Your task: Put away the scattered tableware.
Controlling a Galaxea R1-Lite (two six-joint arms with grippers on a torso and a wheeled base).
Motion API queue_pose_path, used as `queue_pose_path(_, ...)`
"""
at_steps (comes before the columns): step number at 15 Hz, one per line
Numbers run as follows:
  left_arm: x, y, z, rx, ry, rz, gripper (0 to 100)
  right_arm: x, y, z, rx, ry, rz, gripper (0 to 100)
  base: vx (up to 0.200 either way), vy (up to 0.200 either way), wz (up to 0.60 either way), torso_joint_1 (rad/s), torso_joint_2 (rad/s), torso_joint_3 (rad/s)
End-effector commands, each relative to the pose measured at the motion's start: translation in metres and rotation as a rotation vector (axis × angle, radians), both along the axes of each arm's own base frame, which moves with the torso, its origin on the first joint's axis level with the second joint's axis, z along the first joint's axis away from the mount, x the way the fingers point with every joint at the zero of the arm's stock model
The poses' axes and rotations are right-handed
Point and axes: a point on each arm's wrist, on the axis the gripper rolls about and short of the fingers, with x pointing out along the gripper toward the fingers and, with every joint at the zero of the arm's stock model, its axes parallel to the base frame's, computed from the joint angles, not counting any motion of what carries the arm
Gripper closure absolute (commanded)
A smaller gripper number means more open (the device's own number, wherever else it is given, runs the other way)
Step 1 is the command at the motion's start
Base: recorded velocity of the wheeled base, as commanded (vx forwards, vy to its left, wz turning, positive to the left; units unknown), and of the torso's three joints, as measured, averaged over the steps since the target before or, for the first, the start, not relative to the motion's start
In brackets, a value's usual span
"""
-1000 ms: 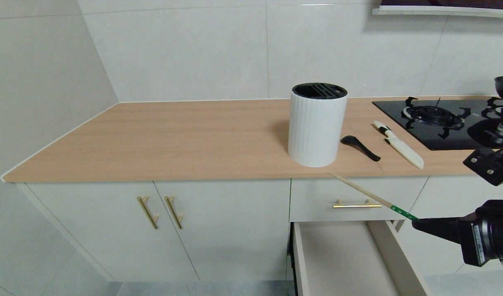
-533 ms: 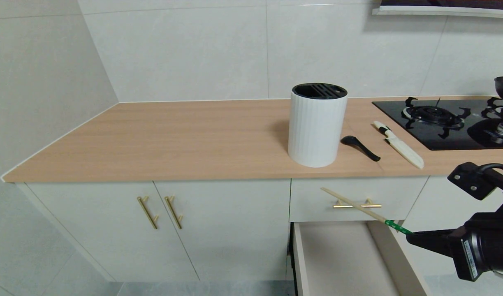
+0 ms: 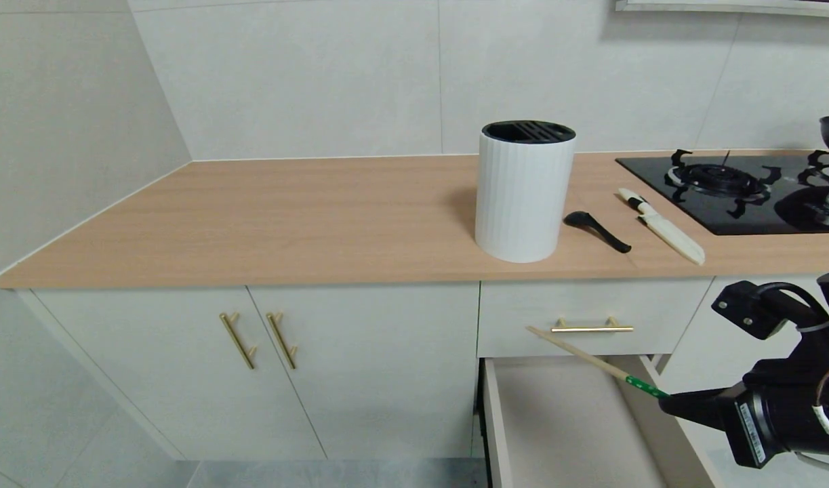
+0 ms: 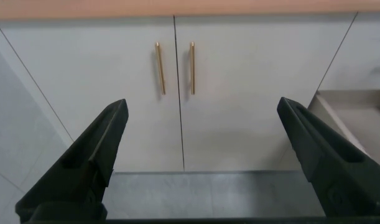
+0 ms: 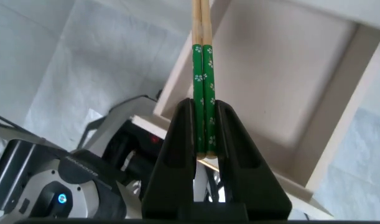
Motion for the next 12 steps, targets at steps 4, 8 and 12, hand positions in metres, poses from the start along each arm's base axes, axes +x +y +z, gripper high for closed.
queue_pose_path(4,0.000,0.000,0.000,-0.001,-0.001,0.001,0,0.010,0.005,-0.012,-0.027,0.058,-0.001,100,0.000,0.000,0.00,-0.191,0.48,0.278)
queue_pose_path(8,0.000,0.000,0.000,-0.001,-0.001,0.001,0,0.019,0.008,-0.024,-0.054,0.110,-0.006,100,0.000,0.000,0.00,-0.182,0.47,0.287)
queue_pose_path(12,0.000,0.000,0.000,-0.001,-0.001,0.001,0,0.026,0.008,-0.030,-0.065,0.142,-0.024,100,0.000,0.000,0.00,-0.155,0.46,0.294)
